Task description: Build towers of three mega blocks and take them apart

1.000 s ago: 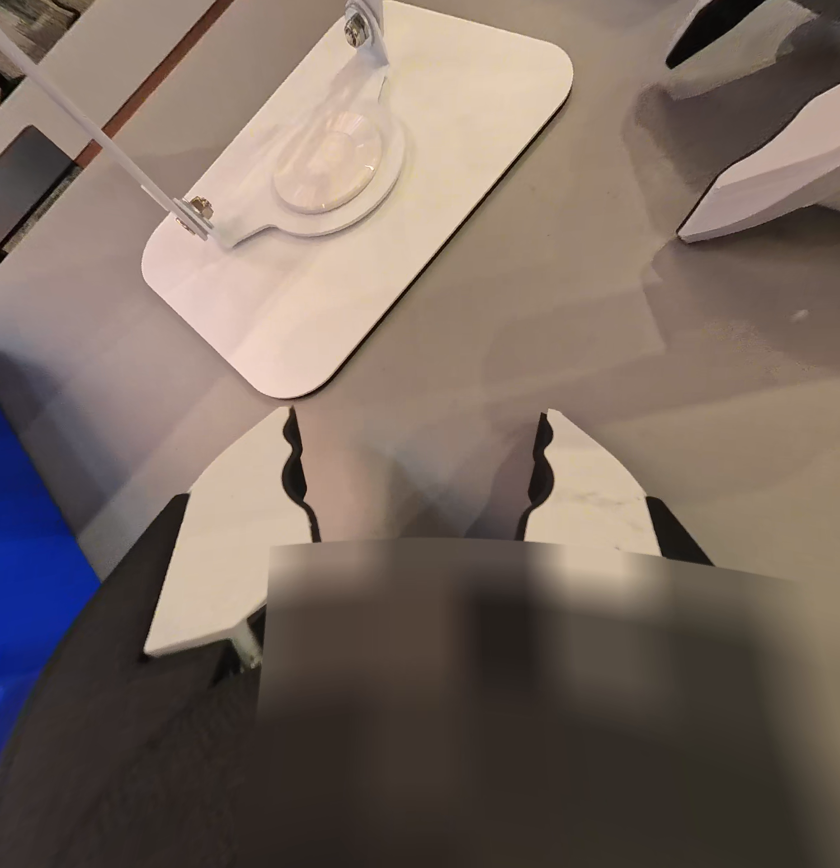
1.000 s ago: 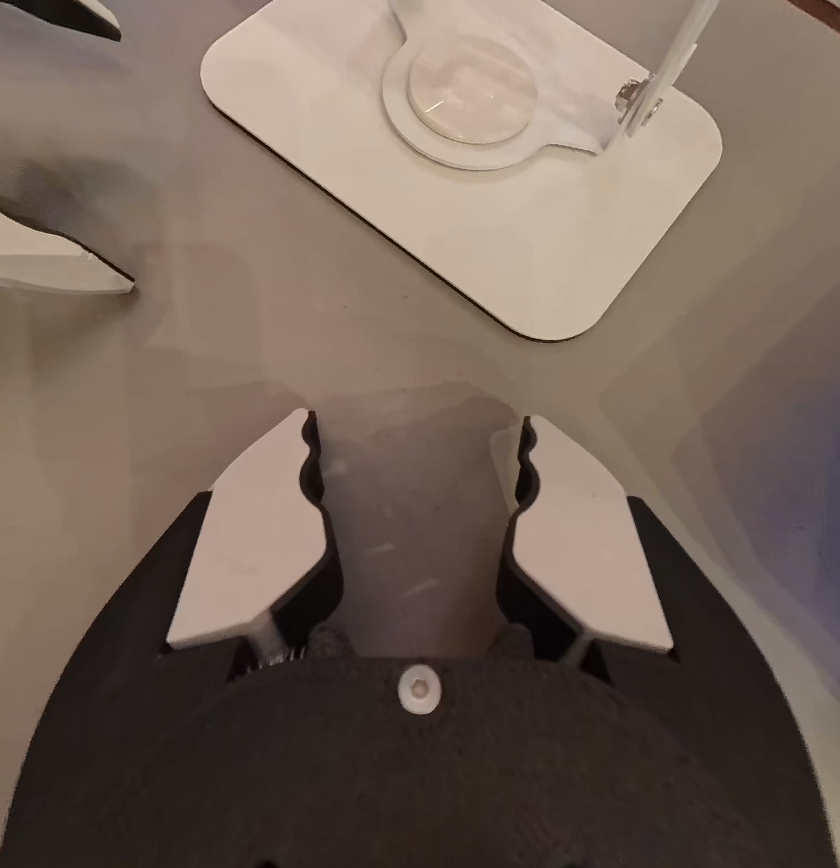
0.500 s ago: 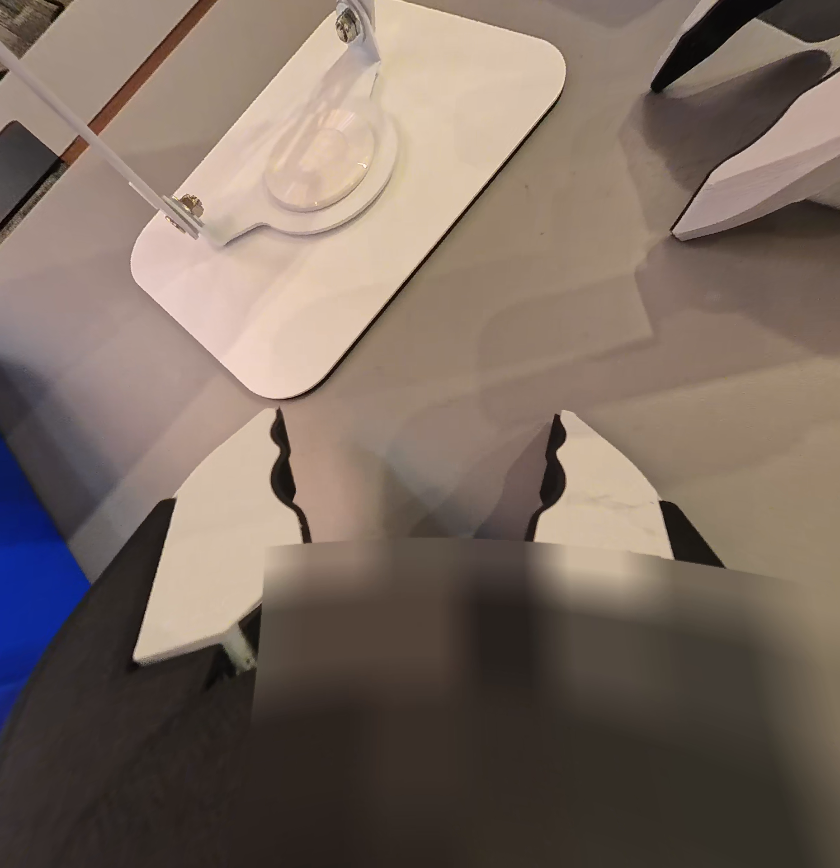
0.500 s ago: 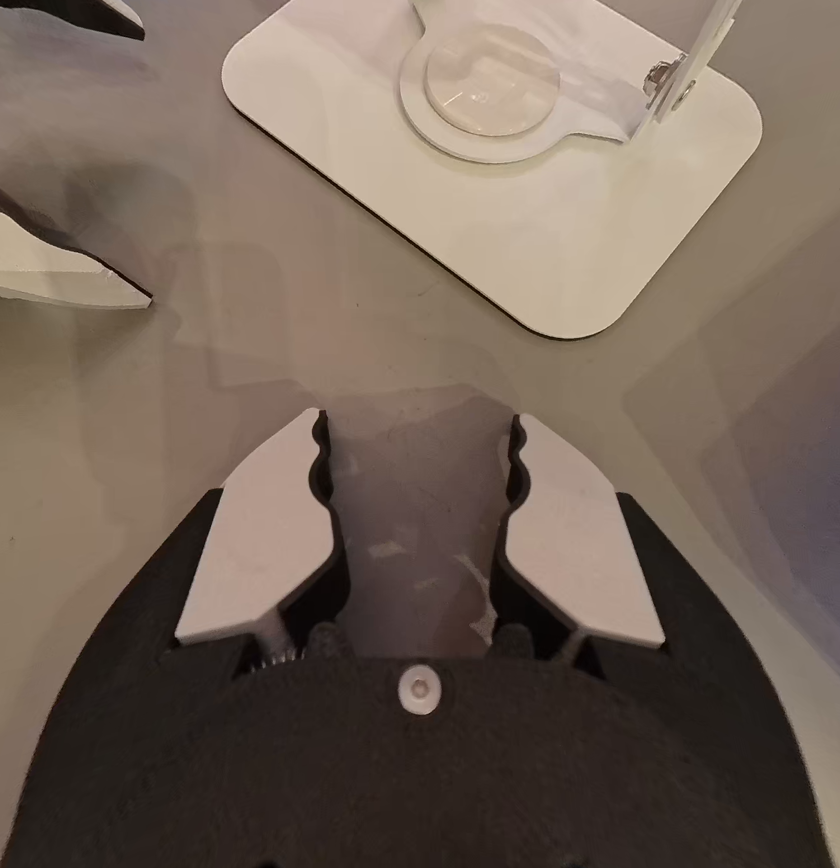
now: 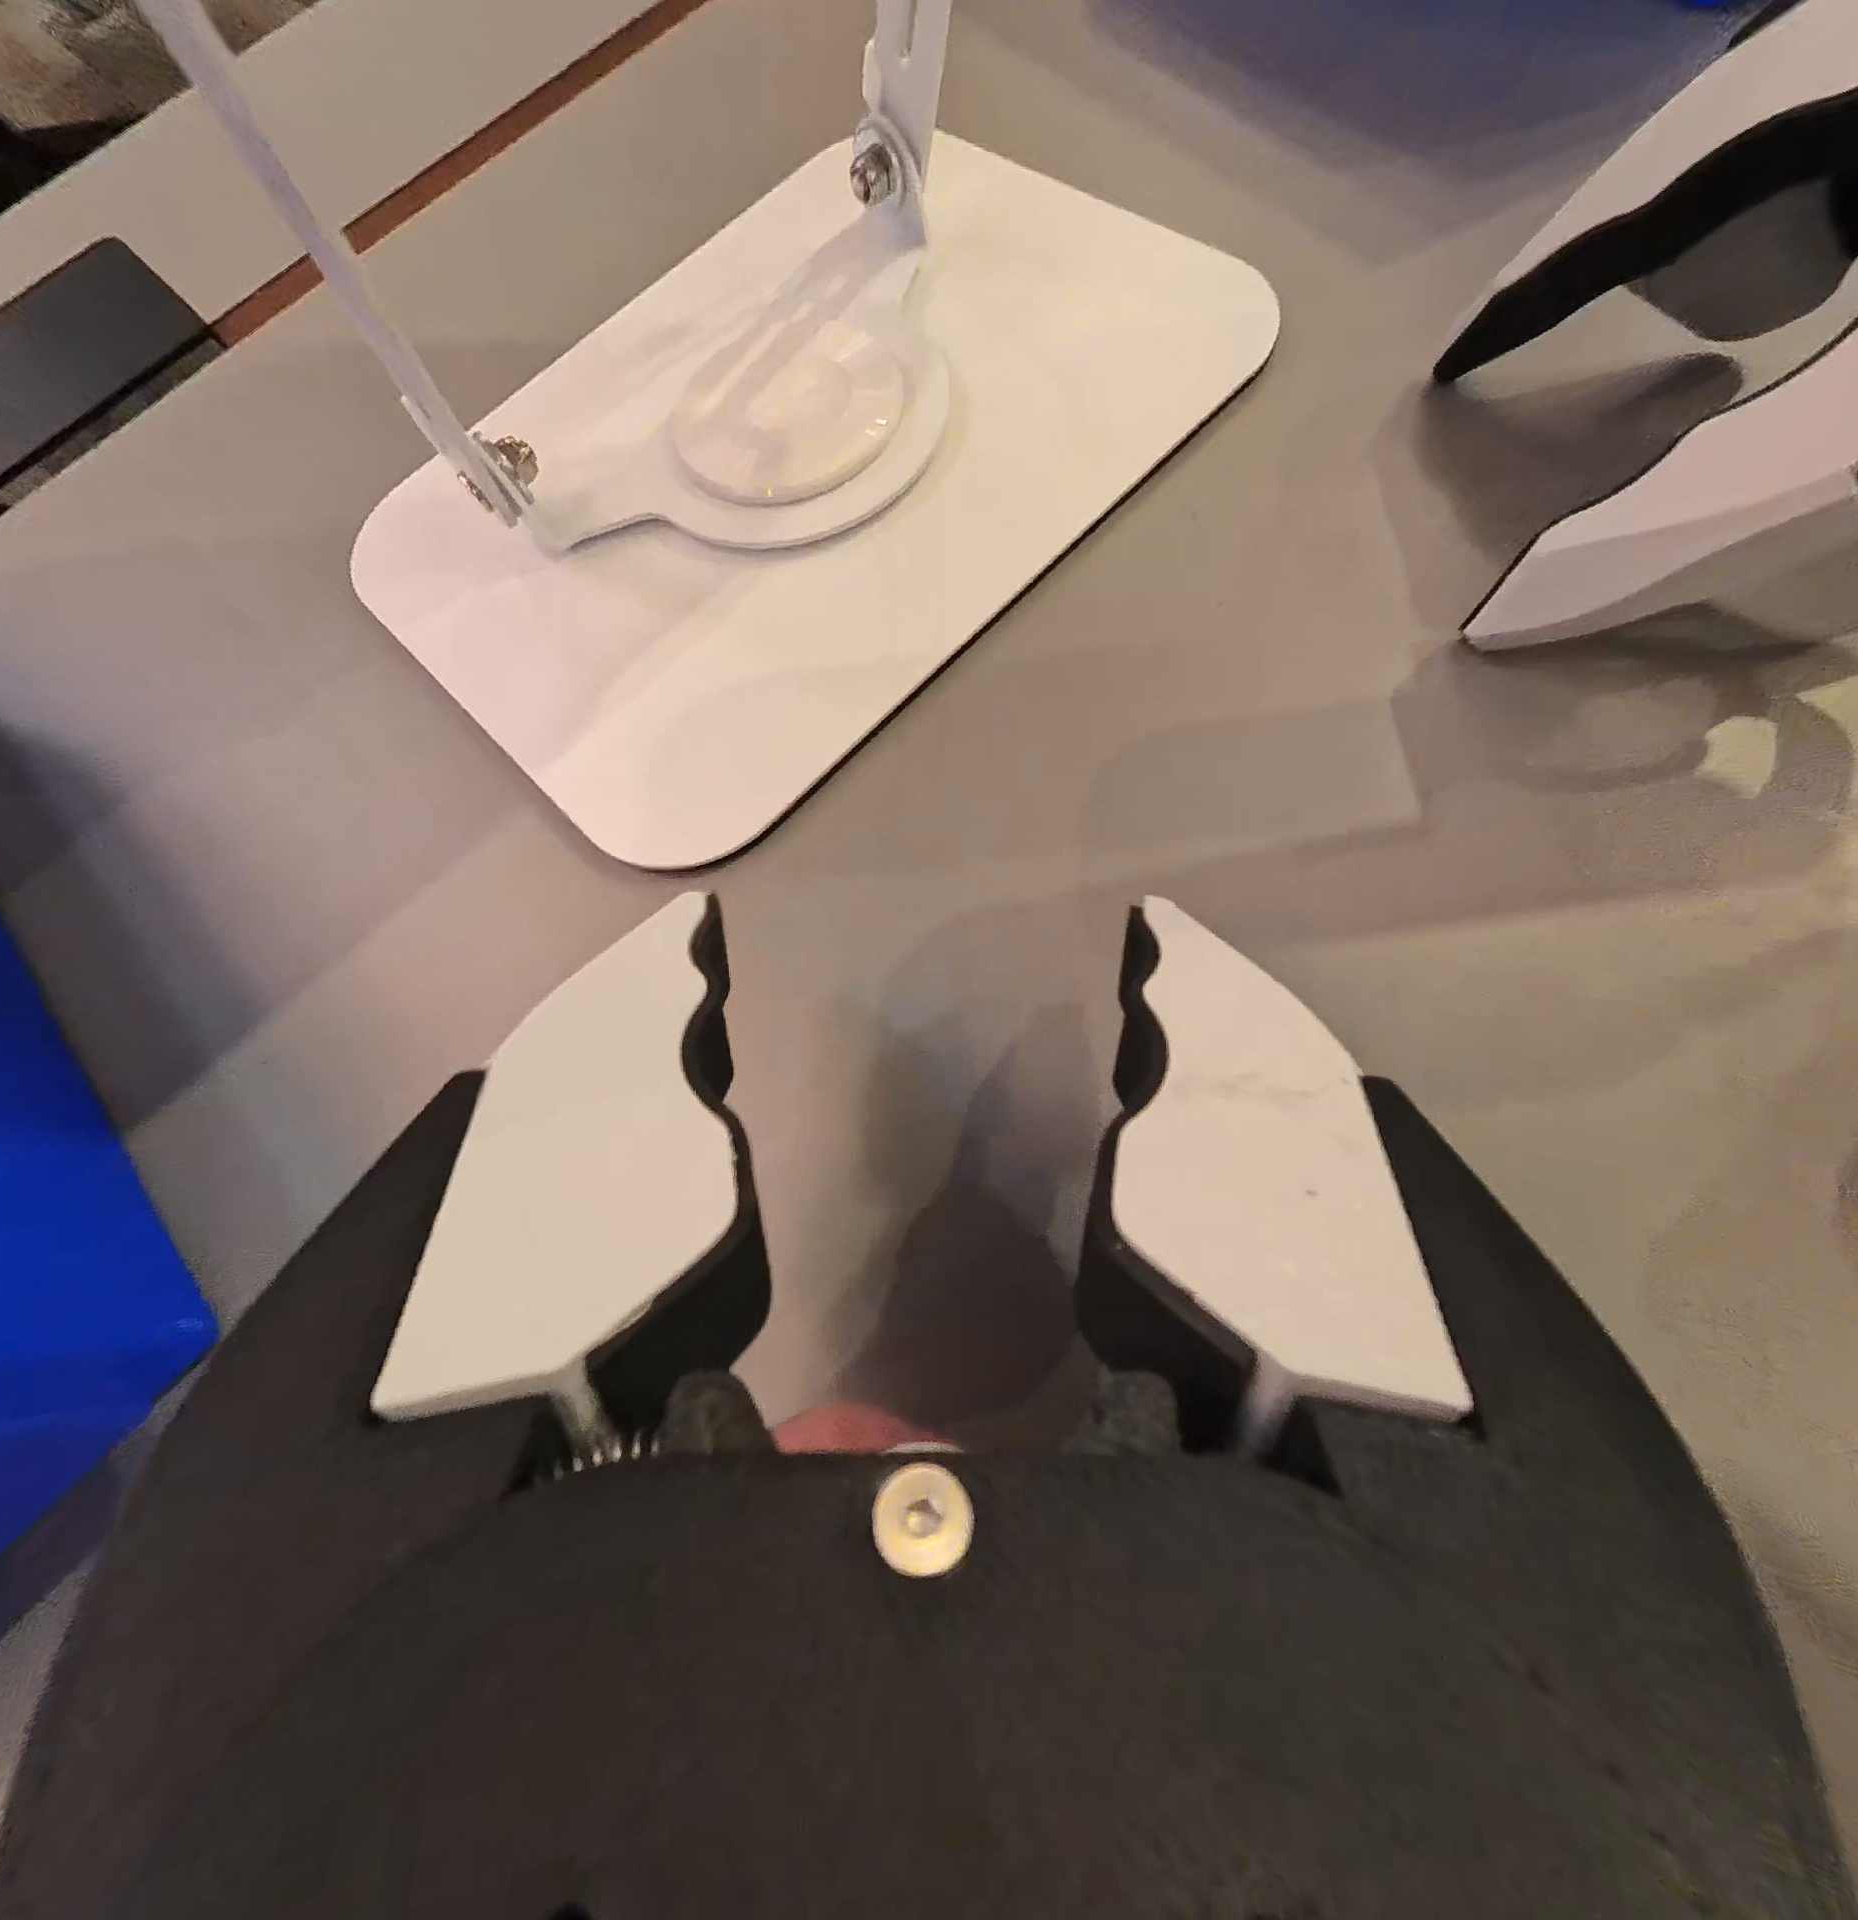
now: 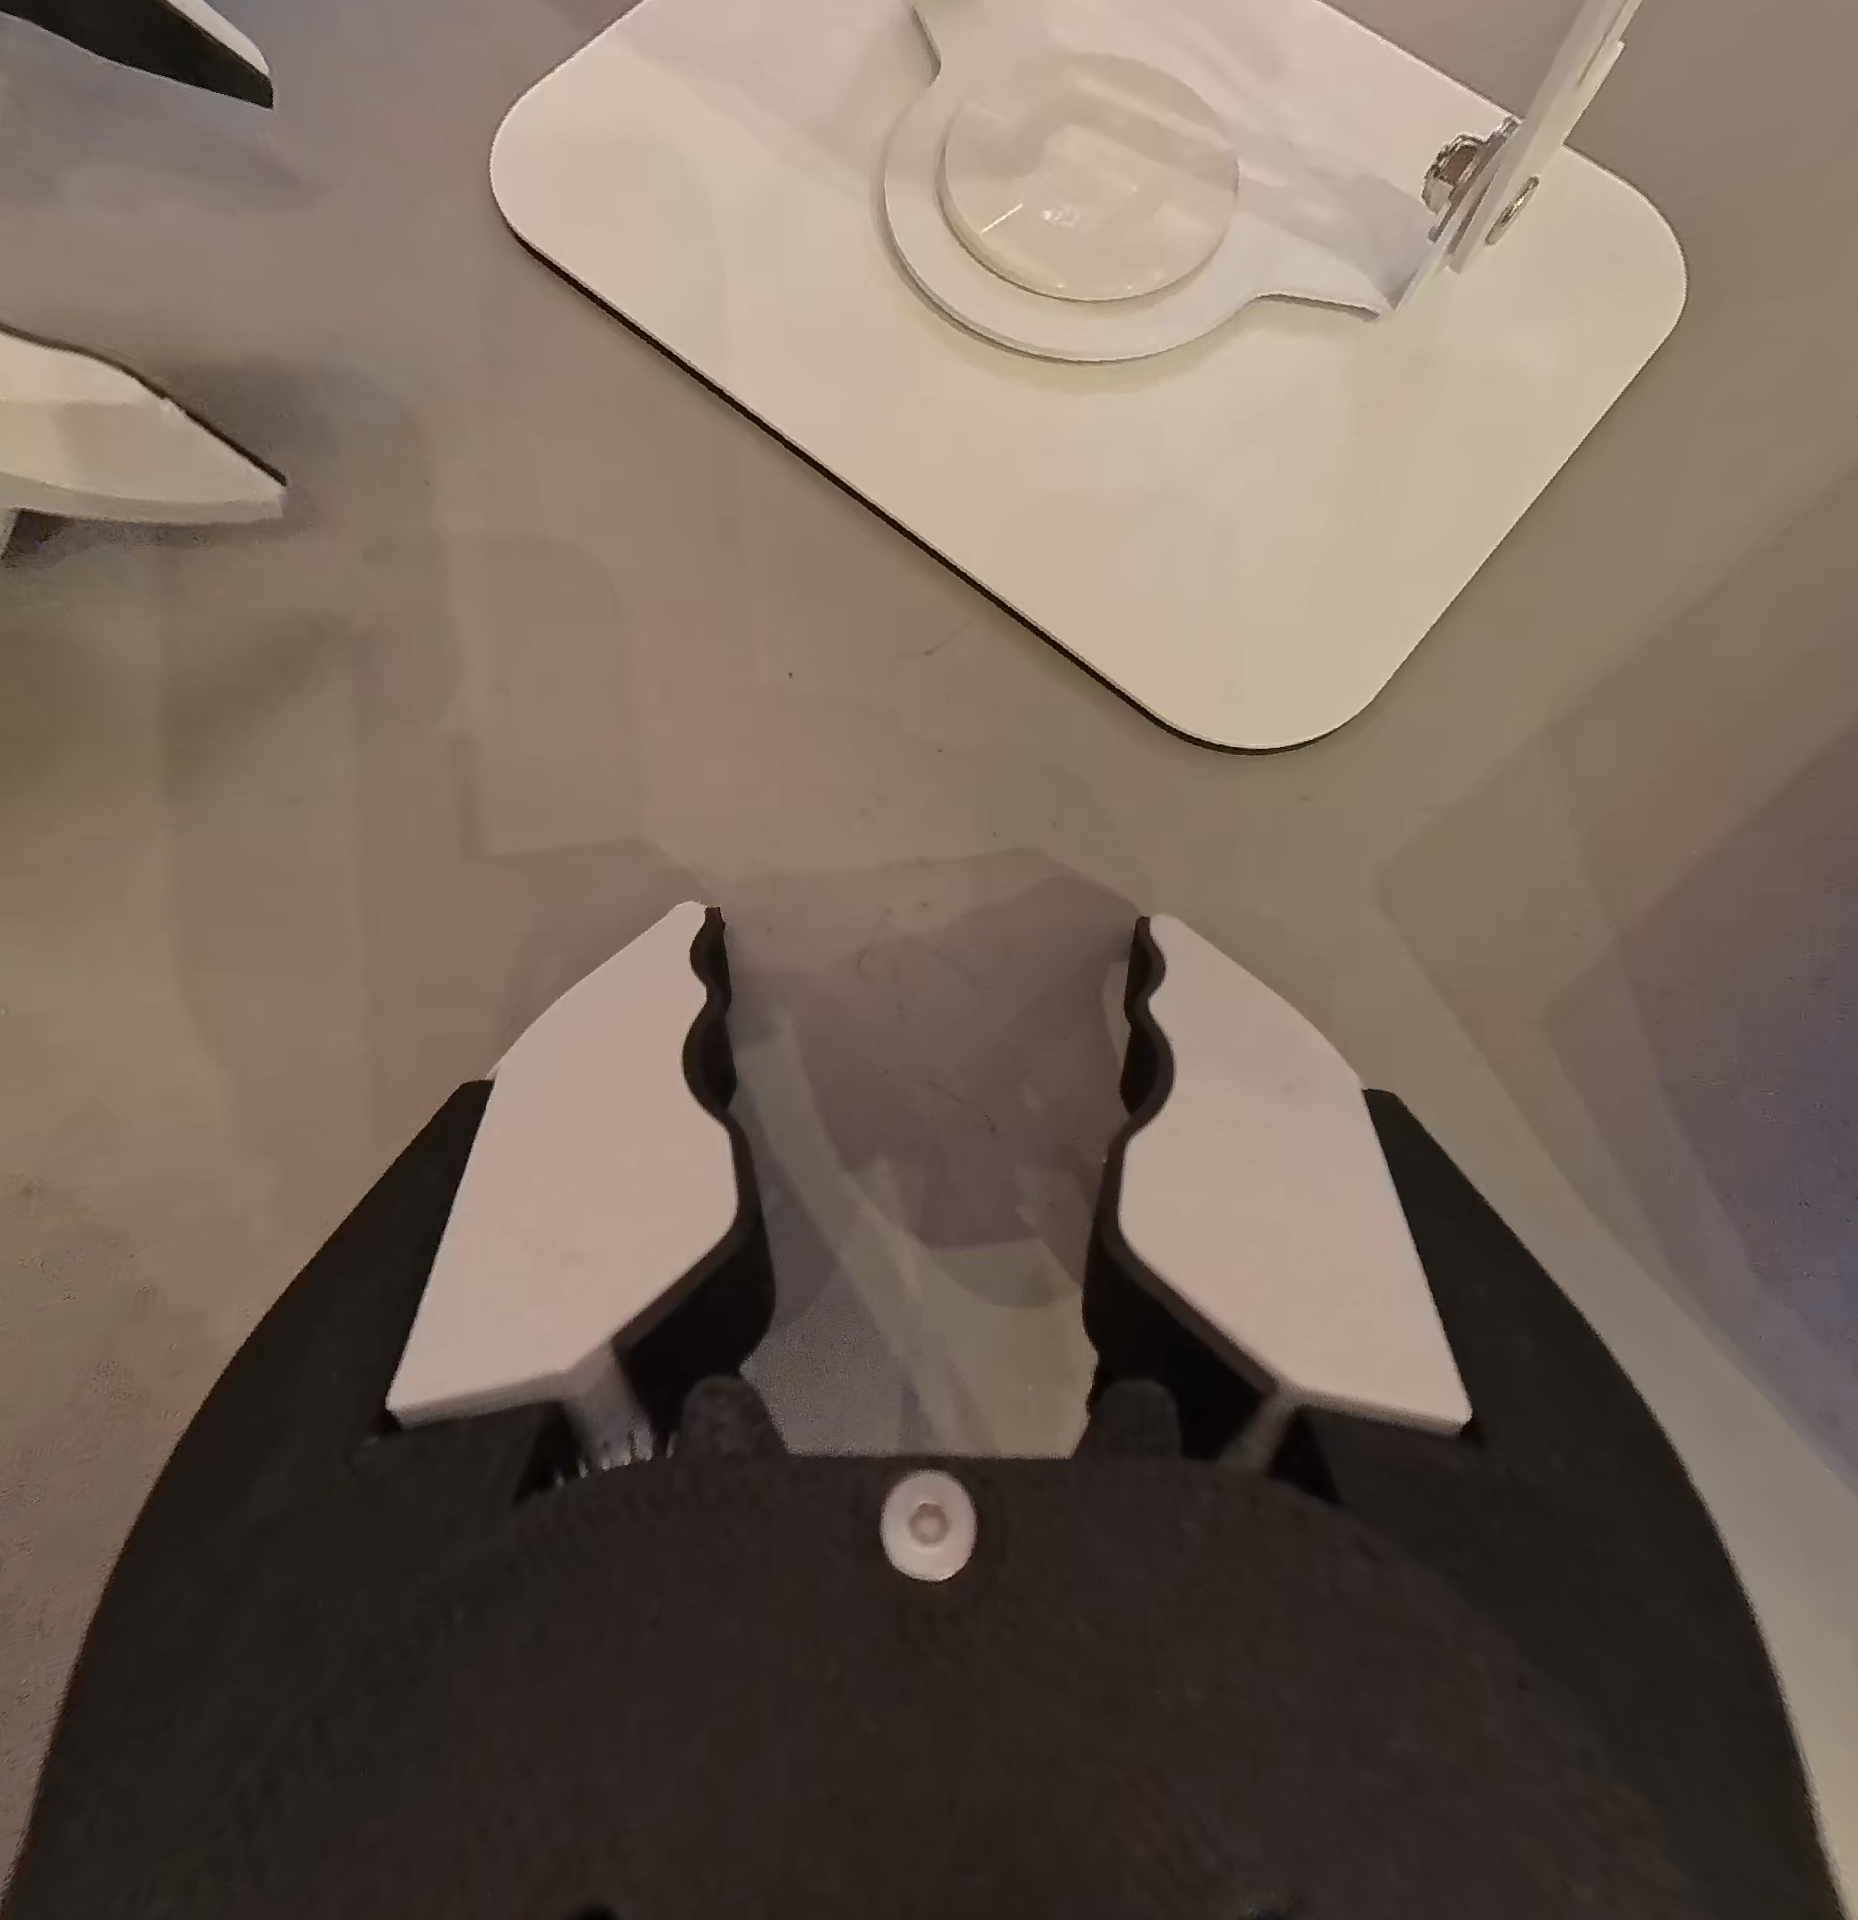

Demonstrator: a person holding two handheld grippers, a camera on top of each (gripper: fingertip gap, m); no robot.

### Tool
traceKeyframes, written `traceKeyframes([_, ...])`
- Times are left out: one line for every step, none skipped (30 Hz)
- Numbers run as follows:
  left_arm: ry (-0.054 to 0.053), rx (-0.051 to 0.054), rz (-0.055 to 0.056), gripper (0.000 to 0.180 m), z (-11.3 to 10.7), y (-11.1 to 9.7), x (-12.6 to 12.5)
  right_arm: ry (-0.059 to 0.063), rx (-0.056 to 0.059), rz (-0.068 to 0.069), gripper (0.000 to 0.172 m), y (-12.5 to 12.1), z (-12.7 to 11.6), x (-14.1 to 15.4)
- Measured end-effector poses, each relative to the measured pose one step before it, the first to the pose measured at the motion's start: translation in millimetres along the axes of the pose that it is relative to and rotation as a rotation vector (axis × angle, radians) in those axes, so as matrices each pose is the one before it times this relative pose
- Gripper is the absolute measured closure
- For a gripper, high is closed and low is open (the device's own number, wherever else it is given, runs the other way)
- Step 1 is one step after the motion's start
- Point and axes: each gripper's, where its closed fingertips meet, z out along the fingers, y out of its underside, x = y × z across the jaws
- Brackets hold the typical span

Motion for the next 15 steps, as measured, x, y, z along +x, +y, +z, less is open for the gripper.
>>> traceKeyframes([0.0022, -0.0136, 0.0203, 0.104, 1.28, 1.27, 3.12, -0.0001, 0.0000, 0.0002, 0.097, 0.05, -0.05, 0.03])
traceKeyframes([0.0127, 0.0012, 0.0079, 0.102, 0.29, -1.20, 5.46, 0.0000, 0.0000, -0.0001, 0.097, -0.05, 0.05, -0.05])
traceKeyframes([0.0202, 0.0241, -0.0049, 0.101, -1.04, -4.92, 6.98, 0.0000, 0.0000, -0.0001, 0.097, 0.01, 0.00, 0.01])
traceKeyframes([0.0208, 0.0226, 0.0002, 0.097, -0.69, -5.14, 8.24, -0.0001, 0.0001, 0.0002, 0.097, 0.01, -0.01, 0.12])
traceKeyframes([0.0105, 0.0067, 0.0102, 0.095, -0.13, -3.09, 7.21, -0.0001, 0.0000, 0.0001, 0.097, 0.00, 0.00, -0.02])
traceKeyframes([0.0156, 0.0079, 0.0115, 0.093, -0.43, -3.35, 7.74, 0.0001, 0.0000, -0.0002, 0.097, -0.07, 0.07, -0.17])
traceKeyframes([0.0310, 0.0276, 0.0023, 0.092, -1.39, -6.18, 9.70, 0.0000, 0.0000, 0.0000, 0.097, 0.02, -0.02, 0.14])
traceKeyframes([0.0326, 0.0359, 0.0017, 0.091, -1.92, -7.79, 9.95, -0.0001, 0.0000, 0.0001, 0.097, 0.05, -0.06, 0.04])
traceKeyframes([0.0166, 0.0164, 0.0071, 0.090, -1.45, -5.31, 7.37, -0.0001, 0.0000, 0.0001, 0.097, -0.06, 0.06, -0.07])
traceKeyframes([0.0098, 0.0025, 0.0064, 0.091, -0.97, -3.29, 5.29, 0.0001, 0.0000, -0.0003, 0.097, -0.05, 0.05, -0.02])
traceKeyframes([0.0114, 0.0087, -0.0124, 0.090, -1.54, -3.07, 1.76, 0.0000, 0.0000, 0.0001, 0.097, 0.05, -0.06, 0.05])
traceKeyframes([0.0392, 0.0102, -0.0179, 0.088, -0.87, -2.43, 4.34, -0.0002, 0.0000, 0.0002, 0.097, 0.01, -0.01, 0.11])
traceKeyframes([0.0318, 0.0001, -0.0118, 0.083, 0.34, -0.38, 4.35, 0.0000, 0.0000, -0.0001, 0.097, -0.01, 0.01, -0.13])
traceKeyframes([0.0206, 0.0166, -0.0081, 0.081, 0.55, -2.31, 3.81, 0.0001, 0.0000, -0.0001, 0.097, -0.07, -0.07, 0.02])
traceKeyframes([0.0219, 0.0106, -0.0131, 0.082, 0.45, -1.72, 3.57, 0.0000, 0.0001, 0.0000, 0.097, -0.01, 0.00, 0.00])
